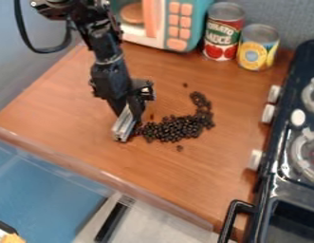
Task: Sweep into pile
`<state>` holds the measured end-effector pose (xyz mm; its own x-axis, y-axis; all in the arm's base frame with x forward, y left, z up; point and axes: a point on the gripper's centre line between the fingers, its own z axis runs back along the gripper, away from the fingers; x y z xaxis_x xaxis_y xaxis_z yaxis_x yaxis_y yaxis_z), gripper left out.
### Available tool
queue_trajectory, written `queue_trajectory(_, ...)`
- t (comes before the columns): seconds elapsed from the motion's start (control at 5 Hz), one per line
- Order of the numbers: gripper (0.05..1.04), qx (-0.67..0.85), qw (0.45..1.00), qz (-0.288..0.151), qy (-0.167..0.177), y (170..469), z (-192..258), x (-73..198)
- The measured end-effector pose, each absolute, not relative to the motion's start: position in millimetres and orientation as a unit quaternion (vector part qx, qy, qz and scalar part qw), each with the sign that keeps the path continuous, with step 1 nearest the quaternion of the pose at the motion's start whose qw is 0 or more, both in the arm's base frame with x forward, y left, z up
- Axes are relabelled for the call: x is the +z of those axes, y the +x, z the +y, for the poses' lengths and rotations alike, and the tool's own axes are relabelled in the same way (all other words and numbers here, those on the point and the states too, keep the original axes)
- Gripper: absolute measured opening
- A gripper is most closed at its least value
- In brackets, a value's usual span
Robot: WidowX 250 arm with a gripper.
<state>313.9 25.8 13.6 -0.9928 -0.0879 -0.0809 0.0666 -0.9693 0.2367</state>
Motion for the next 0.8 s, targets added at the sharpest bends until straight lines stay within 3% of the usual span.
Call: queue_trajectory(0.8,0.364,-0.988,0.031,-0.152,0.027,319.3,-14.5,16.8)
